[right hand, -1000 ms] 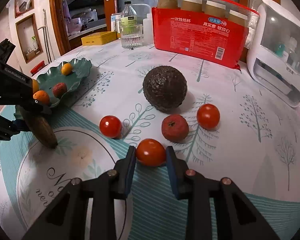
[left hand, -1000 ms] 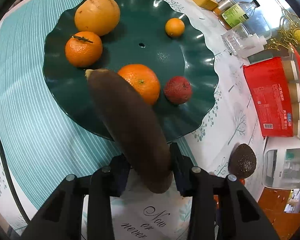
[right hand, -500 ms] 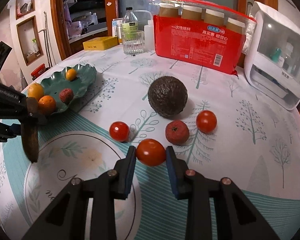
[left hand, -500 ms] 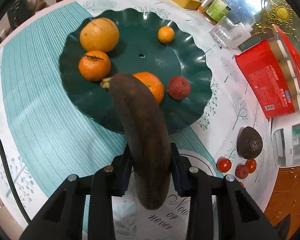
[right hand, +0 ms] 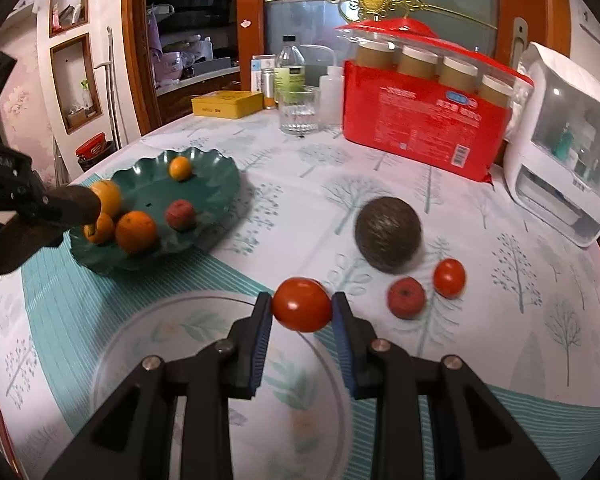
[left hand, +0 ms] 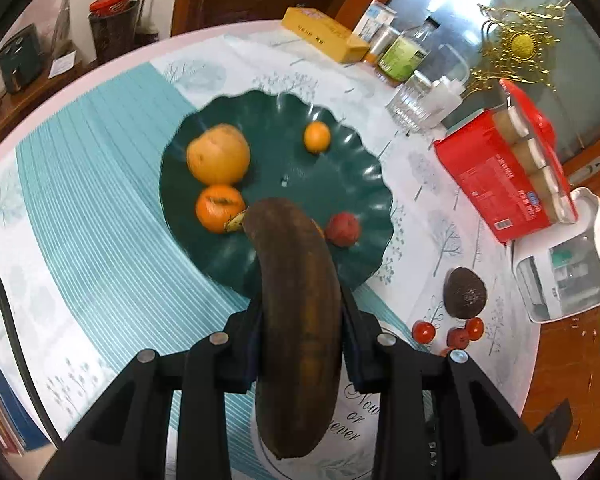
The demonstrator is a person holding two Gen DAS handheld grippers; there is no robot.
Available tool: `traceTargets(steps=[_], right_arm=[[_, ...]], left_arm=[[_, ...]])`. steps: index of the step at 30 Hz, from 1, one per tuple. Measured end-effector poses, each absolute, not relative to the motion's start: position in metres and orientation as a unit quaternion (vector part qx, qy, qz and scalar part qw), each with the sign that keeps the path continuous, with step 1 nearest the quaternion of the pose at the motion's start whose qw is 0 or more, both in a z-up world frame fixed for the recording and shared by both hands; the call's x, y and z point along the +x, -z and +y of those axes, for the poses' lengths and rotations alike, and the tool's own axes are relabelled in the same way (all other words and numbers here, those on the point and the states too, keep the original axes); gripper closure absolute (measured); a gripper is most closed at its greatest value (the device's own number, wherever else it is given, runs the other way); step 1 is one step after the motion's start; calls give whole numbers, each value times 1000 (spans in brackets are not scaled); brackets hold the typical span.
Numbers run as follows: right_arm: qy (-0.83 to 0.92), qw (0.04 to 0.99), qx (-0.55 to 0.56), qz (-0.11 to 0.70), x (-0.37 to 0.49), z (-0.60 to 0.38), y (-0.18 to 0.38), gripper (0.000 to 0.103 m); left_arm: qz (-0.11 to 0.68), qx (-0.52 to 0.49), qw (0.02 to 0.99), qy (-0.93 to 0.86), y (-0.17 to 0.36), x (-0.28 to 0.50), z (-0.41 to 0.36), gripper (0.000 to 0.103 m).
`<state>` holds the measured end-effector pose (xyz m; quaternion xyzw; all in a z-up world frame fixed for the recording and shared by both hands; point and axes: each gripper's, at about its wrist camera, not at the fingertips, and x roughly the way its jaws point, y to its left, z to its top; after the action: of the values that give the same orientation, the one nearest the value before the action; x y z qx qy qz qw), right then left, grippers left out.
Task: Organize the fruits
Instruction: 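Carry the banana and tomato onto the green plate and open both tools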
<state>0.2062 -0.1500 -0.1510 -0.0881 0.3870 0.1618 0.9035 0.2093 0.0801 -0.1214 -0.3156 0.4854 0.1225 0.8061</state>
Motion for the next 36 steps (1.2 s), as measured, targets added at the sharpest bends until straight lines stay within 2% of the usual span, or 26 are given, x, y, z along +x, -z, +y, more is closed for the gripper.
traceTargets(steps=[18,32,34,36], right_arm=[[-152,913,-56,374,222,-15,140,73],[-142,913,-70,376,231,44,155,72],[-138,912,-69,379,232,44,156,68],[-131,913,-70,379,232,43,156,56]], left_arm=[[500,-243,831,-34,109,271,176,71],[523,-230,819,47,151,316,183,70],[513,-229,825,63,148,316,180,57],[504,-218,833,65,144,315,176,46]])
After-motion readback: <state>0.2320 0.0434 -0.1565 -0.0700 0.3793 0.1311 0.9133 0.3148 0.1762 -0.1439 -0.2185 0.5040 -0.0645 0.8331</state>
